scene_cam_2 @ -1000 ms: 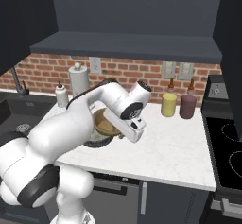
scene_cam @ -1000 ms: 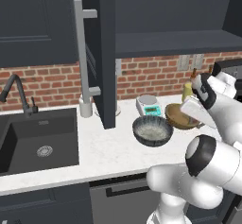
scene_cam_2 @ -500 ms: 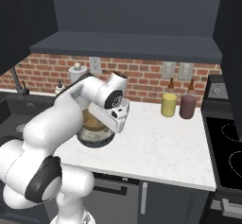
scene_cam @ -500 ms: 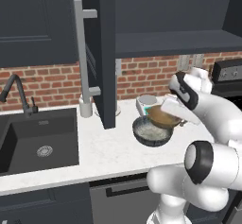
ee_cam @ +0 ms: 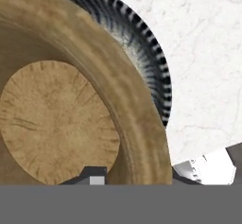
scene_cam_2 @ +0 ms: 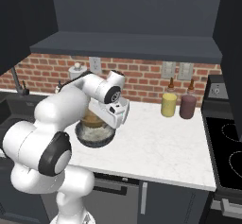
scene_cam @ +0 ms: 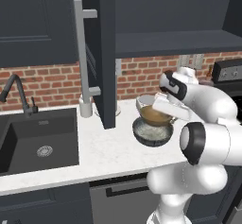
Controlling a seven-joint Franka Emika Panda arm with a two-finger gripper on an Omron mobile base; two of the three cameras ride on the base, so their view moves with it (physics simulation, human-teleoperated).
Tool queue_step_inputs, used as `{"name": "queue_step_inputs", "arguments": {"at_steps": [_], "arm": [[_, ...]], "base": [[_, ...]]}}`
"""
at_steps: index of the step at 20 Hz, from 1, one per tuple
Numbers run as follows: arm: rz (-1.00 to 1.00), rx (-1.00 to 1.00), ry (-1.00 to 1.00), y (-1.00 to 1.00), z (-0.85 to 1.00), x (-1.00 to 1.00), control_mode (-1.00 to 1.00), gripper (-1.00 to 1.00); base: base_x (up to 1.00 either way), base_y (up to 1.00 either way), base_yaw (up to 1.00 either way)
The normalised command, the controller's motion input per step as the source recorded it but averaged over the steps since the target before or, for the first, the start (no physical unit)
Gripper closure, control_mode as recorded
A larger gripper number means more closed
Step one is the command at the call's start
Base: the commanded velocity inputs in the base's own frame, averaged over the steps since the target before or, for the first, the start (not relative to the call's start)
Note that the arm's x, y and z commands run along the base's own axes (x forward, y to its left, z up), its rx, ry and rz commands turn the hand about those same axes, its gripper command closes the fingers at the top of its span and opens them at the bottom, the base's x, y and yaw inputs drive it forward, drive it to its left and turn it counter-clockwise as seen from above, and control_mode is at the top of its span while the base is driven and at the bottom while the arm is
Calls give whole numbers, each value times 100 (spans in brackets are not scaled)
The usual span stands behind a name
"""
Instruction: Pick up the bowls on the counter and stack them on top of one another in the open cabinet. Place the smaller bowl on top of the larger bowl.
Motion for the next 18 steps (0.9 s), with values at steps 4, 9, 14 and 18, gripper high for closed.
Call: {"name": "queue_step_inputs", "arguments": {"at_steps": [4, 9, 14, 18], "arm": [[0, 0, 0, 14, -38, 10, -100, 100], [0, 0, 0, 14, -35, 0, -100, 100], [0, 0, 0, 0, -19, 3, -100, 100], [0, 0, 0, 0, -16, 12, -100, 100]], "base": [[0, 0, 0], [0, 0, 0], [0, 0, 0], [0, 0, 0]]}}
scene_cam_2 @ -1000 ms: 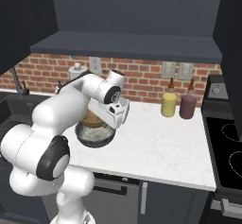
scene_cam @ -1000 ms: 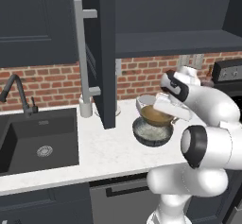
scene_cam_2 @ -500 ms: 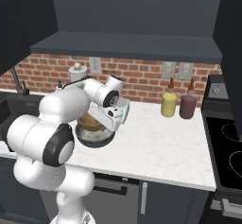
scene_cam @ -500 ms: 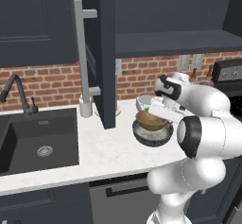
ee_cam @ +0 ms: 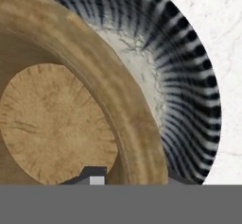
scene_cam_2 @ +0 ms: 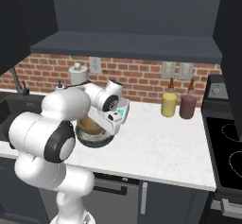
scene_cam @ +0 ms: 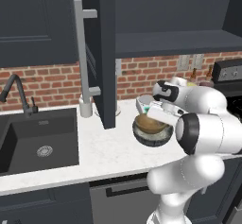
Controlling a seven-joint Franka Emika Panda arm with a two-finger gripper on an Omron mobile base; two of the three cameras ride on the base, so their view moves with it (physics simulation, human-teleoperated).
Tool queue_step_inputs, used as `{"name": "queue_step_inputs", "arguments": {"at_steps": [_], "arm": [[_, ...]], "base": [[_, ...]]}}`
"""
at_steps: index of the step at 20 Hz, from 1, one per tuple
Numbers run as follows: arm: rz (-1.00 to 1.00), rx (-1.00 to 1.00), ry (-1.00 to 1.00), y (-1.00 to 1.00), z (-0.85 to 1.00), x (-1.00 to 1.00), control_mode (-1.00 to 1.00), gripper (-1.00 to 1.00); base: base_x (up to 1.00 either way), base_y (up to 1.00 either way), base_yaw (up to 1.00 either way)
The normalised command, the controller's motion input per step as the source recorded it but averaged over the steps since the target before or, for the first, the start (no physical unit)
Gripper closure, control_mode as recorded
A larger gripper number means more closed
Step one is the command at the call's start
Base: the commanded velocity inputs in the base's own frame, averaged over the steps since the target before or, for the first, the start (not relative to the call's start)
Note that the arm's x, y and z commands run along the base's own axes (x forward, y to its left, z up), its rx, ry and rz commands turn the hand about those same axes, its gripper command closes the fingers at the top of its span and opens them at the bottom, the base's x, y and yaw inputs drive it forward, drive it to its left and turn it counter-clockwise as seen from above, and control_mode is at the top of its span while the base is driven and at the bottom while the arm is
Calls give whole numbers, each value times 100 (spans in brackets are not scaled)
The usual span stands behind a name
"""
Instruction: Pick up the bowls on the counter and stack them on top of one another in the open cabinet. Place the smaller bowl on top of the larger bowl.
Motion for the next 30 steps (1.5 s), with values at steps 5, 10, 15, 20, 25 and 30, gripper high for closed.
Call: {"name": "queue_step_inputs", "arguments": {"at_steps": [5, 10, 15, 20, 25, 30], "arm": [[0, 0, 1, 0, -8, 16, -100, 100], [0, 0, 4, 0, -8, 10, -100, 100], [0, 0, 5, 0, -11, 0, -100, 100], [0, 0, 0, 0, -3, -17, -100, -100], [0, 0, -12, 0, 19, -14, -100, -100], [0, 0, -21, 0, 45, -9, -100, -100]], "base": [[0, 0, 0], [0, 0, 0], [0, 0, 0], [0, 0, 0], [0, 0, 0], [0, 0, 0]]}}
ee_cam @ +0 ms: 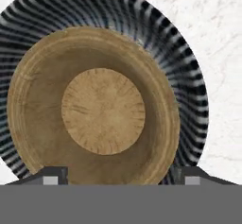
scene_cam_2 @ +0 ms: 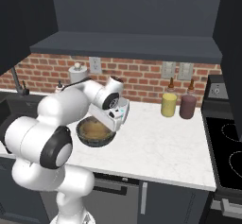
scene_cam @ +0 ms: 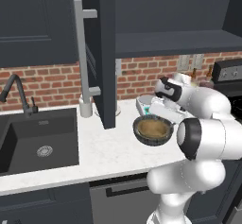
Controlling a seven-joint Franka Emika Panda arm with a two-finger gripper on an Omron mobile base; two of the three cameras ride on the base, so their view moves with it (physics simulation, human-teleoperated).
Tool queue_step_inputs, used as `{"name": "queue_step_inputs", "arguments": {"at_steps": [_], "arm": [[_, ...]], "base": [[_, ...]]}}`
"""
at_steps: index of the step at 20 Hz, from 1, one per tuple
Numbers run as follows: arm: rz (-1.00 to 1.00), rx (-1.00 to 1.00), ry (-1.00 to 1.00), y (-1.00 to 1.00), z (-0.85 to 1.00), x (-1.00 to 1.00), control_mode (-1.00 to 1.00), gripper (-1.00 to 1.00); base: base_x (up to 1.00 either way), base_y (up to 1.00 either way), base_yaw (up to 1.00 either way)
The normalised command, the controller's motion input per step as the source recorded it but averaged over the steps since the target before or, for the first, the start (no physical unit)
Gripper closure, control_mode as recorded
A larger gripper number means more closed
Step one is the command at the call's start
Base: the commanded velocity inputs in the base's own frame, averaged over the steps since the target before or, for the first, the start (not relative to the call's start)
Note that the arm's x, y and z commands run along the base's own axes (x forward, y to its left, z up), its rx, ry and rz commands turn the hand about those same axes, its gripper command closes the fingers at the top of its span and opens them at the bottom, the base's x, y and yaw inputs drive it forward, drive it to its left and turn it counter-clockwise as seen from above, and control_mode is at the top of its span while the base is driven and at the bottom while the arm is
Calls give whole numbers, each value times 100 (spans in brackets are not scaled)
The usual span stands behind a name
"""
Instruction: Pick up the bowls on the counter and stack them on top of one another in the open cabinet. Place the smaller bowl on top of the larger bowl.
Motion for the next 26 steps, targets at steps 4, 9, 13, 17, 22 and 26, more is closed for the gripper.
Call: {"name": "queue_step_inputs", "arguments": {"at_steps": [4, 9, 13, 17, 22, 26], "arm": [[0, 0, -15, 0, 37, -15, -100, -100], [0, 0, -7, -16, 27, -30, -100, -100], [1, 0, 0, -46, 2, -35, -100, -100], [2, 0, -1, -16, -10, -6, -100, -100], [1, 0, -5, 0, -15, 14, -100, -100], [2, 0, -4, -1, -31, 1, -100, -100]], "base": [[0, 0, 0], [0, 0, 0], [0, 0, 0], [0, 0, 0], [0, 0, 0], [0, 0, 0]]}}
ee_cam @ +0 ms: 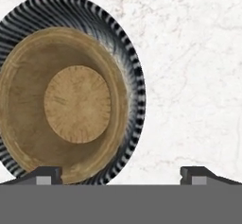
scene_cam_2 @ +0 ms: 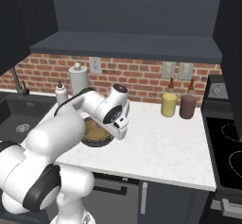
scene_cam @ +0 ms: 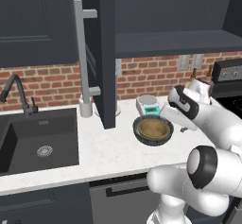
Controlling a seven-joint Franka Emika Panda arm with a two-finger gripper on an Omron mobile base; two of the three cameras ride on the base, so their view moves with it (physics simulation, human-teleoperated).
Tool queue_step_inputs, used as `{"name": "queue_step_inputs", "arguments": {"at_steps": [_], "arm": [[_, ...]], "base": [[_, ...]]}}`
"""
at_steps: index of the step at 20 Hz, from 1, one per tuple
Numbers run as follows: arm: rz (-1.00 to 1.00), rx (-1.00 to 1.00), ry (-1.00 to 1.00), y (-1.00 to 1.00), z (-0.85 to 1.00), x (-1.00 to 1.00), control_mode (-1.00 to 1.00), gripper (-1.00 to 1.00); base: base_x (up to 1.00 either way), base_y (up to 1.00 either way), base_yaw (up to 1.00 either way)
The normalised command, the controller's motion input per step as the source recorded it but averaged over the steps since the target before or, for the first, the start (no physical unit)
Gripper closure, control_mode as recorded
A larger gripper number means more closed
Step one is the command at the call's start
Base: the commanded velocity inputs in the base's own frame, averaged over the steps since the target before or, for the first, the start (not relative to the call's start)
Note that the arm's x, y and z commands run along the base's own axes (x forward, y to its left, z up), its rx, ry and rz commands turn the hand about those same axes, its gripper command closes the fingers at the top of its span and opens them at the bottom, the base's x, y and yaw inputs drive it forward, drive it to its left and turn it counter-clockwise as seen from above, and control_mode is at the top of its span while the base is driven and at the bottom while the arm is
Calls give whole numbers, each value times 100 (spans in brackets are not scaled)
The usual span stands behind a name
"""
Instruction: Pick up the bowls on the counter and stack them on top of one another in the open cabinet. Place the smaller bowl on top of the larger bowl.
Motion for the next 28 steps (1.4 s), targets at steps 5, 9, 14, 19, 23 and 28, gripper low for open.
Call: {"name": "queue_step_inputs", "arguments": {"at_steps": [5, 9, 14, 19, 23, 28], "arm": [[1, 0, 0, 0, -25, 11, -100, -100], [0, 0, 0, 0, -15, 26, -100, -100], [0, 0, 0, 0, -31, 30, -100, -100], [1, 0, 1, 0, -36, 16, -100, -100], [0, -2, 1, 10, -26, 7, -100, 100], [0, 0, 0, 7, -7, 0, -100, 100]], "base": [[0, 0, 0], [0, 0, 0], [0, 0, 0], [0, 0, 0], [0, 0, 0], [0, 0, 0]]}}
